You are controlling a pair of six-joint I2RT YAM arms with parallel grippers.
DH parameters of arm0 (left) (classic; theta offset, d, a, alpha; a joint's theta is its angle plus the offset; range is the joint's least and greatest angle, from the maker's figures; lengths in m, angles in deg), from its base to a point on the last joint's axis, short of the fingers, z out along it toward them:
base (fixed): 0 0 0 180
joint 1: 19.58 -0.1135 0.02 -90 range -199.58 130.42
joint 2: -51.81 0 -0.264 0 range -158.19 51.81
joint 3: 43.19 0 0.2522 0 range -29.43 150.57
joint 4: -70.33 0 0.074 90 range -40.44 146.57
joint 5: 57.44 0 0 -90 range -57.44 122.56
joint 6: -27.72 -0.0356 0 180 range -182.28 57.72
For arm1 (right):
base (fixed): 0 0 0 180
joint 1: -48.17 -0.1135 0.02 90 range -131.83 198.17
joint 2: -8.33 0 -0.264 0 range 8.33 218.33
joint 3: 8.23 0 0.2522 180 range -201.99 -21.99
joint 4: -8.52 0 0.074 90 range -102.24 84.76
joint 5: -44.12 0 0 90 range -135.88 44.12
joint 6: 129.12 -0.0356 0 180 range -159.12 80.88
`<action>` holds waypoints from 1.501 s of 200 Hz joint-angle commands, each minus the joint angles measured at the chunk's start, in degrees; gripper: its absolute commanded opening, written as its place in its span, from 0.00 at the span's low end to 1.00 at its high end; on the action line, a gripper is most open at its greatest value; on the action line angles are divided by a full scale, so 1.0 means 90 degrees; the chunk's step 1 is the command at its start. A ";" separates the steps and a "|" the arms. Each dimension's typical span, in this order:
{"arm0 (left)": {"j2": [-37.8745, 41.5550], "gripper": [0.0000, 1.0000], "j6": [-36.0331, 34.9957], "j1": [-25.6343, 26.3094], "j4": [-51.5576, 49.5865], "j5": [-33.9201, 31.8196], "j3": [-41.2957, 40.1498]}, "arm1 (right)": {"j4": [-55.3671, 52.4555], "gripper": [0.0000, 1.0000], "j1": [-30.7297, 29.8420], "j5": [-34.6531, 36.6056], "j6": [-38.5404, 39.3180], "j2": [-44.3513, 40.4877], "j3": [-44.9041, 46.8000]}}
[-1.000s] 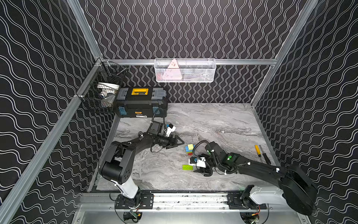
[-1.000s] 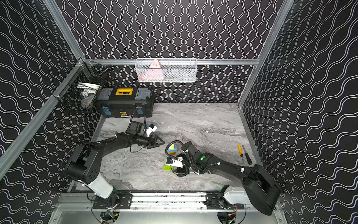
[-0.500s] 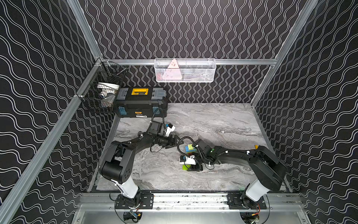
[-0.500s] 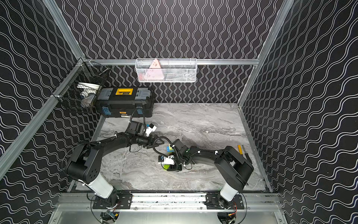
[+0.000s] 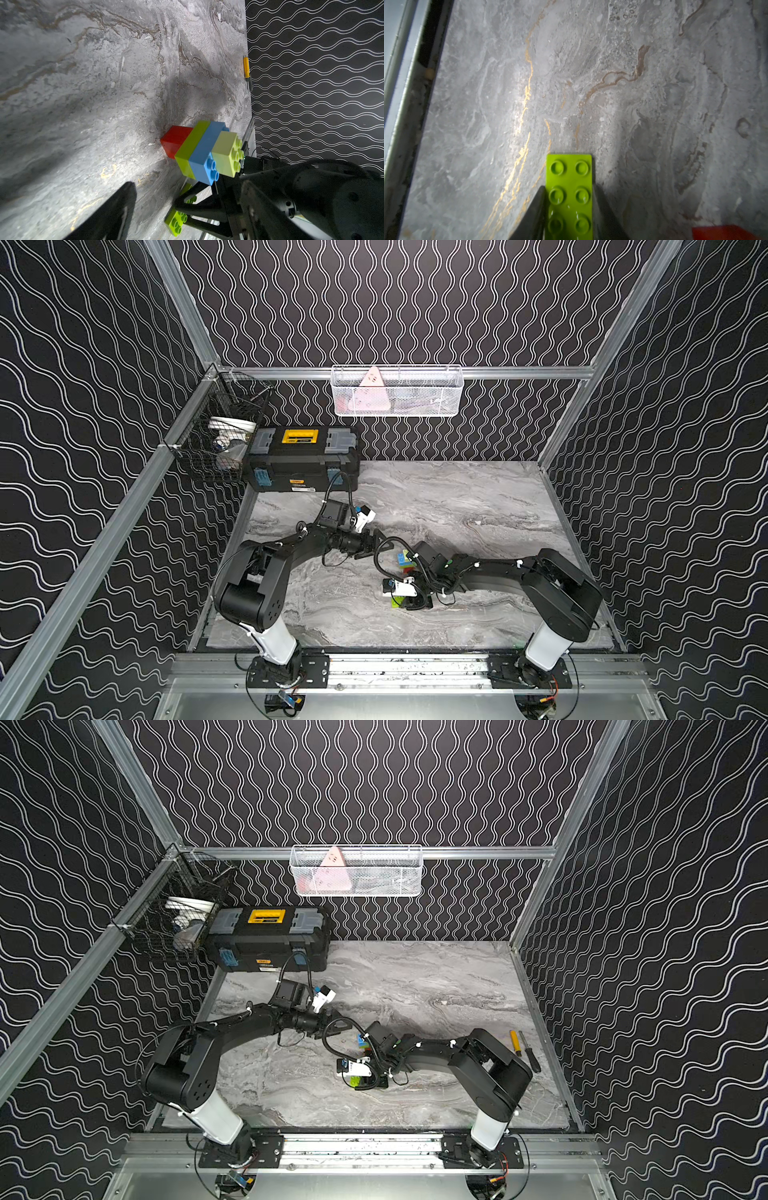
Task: Assemble a carrot with lego
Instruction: Pick up the lego brick from the center of the board, then assemble the lego brick with the lego brick.
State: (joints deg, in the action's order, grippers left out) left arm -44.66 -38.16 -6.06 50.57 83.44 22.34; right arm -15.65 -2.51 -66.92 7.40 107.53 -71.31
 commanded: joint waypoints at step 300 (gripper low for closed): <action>0.0119 0.88 0.0317 0.0664 0.0416 0.0428 0.0116 | -0.3671 0.25 0.1856 -0.1173 0.2281 0.0612 -0.3470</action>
State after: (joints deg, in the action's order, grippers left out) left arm -42.78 -35.43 -0.47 52.36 87.89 23.02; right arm -48.59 14.56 -78.24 27.53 112.60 -102.59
